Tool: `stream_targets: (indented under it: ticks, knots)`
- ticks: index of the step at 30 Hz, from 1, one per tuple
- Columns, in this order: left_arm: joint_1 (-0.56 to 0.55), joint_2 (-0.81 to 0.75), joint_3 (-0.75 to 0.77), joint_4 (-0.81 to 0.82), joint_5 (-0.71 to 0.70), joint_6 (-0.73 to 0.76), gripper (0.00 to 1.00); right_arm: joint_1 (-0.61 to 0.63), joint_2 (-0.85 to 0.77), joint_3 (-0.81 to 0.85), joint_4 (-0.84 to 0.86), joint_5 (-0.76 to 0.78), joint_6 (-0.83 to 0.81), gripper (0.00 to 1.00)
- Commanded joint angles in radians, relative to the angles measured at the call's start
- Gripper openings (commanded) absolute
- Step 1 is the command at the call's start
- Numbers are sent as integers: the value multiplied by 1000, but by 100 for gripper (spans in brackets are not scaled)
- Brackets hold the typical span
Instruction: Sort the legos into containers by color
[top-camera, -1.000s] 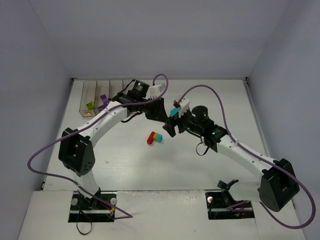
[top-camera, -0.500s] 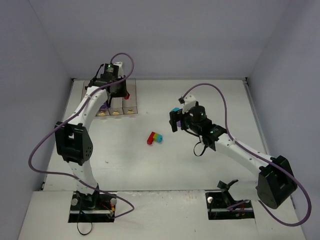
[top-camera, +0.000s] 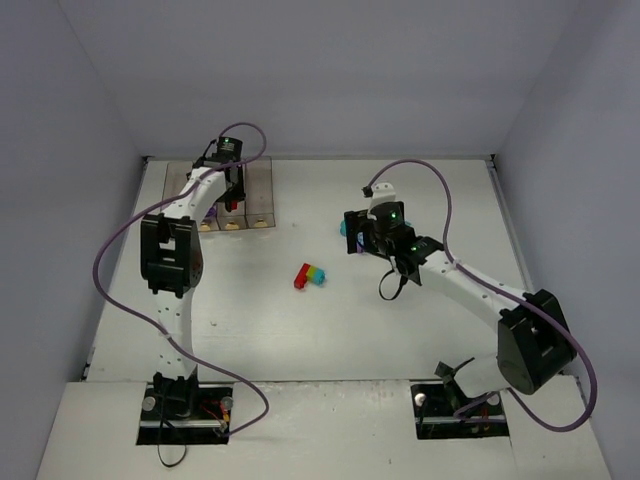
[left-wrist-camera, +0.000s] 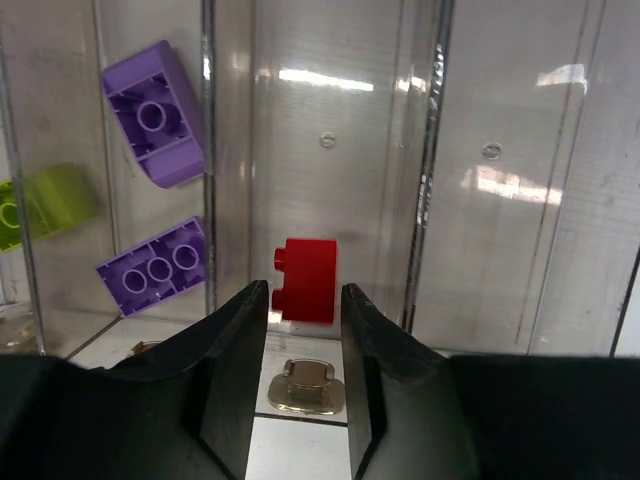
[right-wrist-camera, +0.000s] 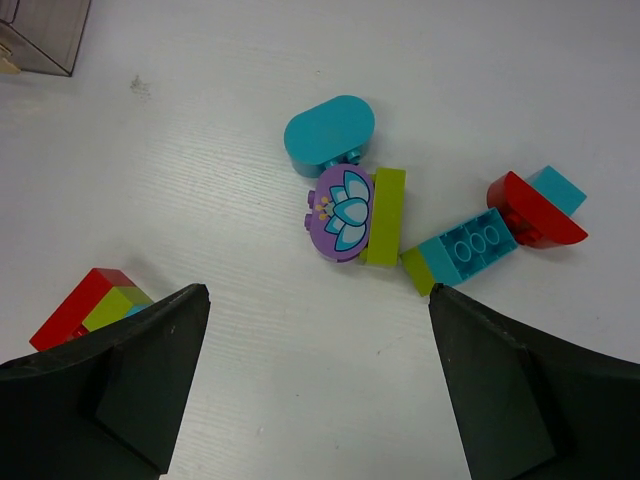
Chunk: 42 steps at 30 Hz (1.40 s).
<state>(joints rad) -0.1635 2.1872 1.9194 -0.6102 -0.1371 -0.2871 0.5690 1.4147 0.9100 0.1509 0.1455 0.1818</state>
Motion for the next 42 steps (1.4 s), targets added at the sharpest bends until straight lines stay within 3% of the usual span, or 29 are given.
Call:
stream_targets:
  ticks: [1, 7, 11, 19, 25, 31, 42]
  knots:
    - [22, -64, 82, 7, -42, 9, 30, -9, 24, 69, 24, 31, 25, 88]
    - [21, -66, 69, 10, -35, 12, 52, -20, 49, 92, 12, 22, 28, 88]
    - [6, -104, 38, 29, 19, 29, 59, -52, 35, 84, 9, 5, 42, 88]
    - [-200, -179, -2, 124, 224, 157, 59, -282, -74, -13, -7, -119, 150, 84]
    - [-373, -109, 39, 145, 368, 284, 59, -339, -155, -75, -39, -135, 185, 83]
    - [-441, -3, 133, 104, 451, 370, 59, -356, -232, -120, -71, -136, 202, 84]
    - [-464, 112, 217, 99, 375, 367, 59, -359, -362, -189, -112, -195, 235, 84]
